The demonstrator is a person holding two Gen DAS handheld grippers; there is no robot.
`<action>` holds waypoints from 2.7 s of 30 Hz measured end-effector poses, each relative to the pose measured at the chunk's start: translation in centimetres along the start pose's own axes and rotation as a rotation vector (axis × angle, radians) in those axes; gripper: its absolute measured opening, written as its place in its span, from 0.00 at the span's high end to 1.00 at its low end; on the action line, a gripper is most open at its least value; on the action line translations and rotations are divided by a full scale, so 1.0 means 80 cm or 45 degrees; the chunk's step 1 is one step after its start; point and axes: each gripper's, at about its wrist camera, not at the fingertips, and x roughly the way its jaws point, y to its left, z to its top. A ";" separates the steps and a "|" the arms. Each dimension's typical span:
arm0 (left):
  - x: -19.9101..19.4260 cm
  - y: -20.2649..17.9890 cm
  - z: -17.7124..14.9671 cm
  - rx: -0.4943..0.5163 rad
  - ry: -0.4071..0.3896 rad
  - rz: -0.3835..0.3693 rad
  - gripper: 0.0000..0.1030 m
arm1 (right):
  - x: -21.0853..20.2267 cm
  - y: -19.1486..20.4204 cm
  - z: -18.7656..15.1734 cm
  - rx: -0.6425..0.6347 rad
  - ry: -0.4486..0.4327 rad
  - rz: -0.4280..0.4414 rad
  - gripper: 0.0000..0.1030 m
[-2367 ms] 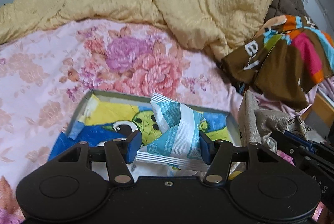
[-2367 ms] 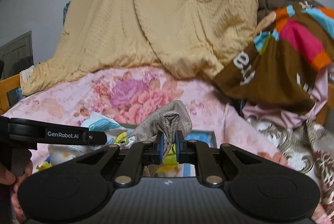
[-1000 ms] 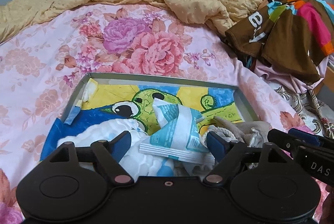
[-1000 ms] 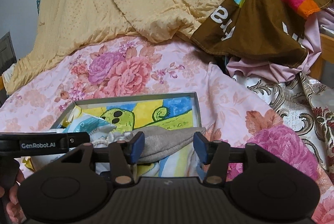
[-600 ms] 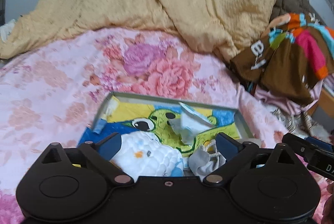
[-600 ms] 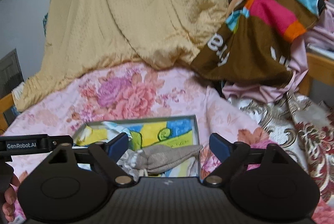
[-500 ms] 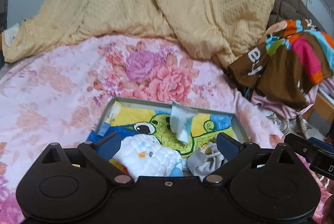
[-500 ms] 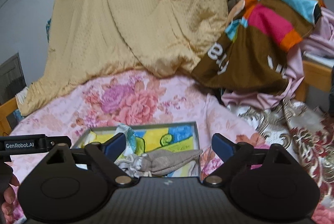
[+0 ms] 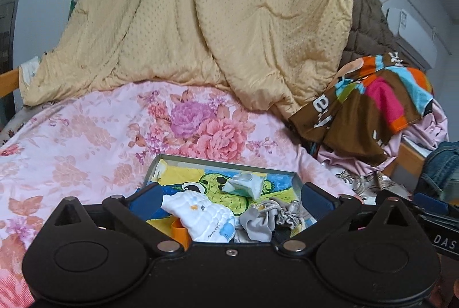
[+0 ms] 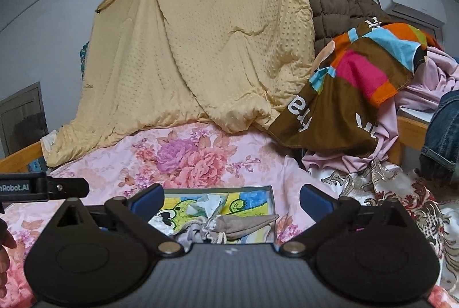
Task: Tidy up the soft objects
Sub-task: 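Withdraw both grippers from the tray back toward the remaining items, then reach the right gripper to the grey face mask while the left gripper reaches the white cloth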
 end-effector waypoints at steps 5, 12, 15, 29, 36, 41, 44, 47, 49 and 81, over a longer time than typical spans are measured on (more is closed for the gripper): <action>-0.034 0.002 -0.012 0.024 -0.032 0.004 0.01 | -0.031 0.009 -0.008 -0.002 -0.006 0.007 0.00; -0.072 0.009 -0.037 0.053 -0.031 0.002 0.01 | -0.070 0.026 -0.023 -0.073 -0.019 -0.016 0.00; -0.083 0.014 -0.050 0.053 -0.020 0.005 0.01 | -0.082 0.029 -0.027 -0.056 -0.019 -0.010 0.00; -0.116 0.035 -0.101 0.057 0.008 -0.019 0.01 | -0.130 0.034 -0.053 -0.058 0.055 -0.006 0.00; -0.122 0.041 -0.126 0.078 0.052 -0.060 0.01 | -0.147 0.036 -0.069 -0.052 0.143 -0.051 0.00; -0.125 0.038 -0.139 0.119 0.094 -0.095 0.01 | -0.150 0.042 -0.080 -0.088 0.211 -0.064 0.00; -0.126 0.035 -0.144 0.150 0.114 -0.110 0.01 | -0.146 0.046 -0.086 -0.117 0.269 -0.070 0.00; -0.122 0.033 -0.148 0.171 0.153 -0.124 0.01 | -0.139 0.050 -0.092 -0.144 0.324 -0.077 0.00; -0.118 0.032 -0.151 0.186 0.181 -0.117 0.01 | -0.134 0.052 -0.095 -0.155 0.352 -0.078 0.00; -0.074 0.054 -0.163 0.090 0.454 0.116 0.01 | -0.077 0.077 -0.133 -0.299 0.672 -0.027 0.00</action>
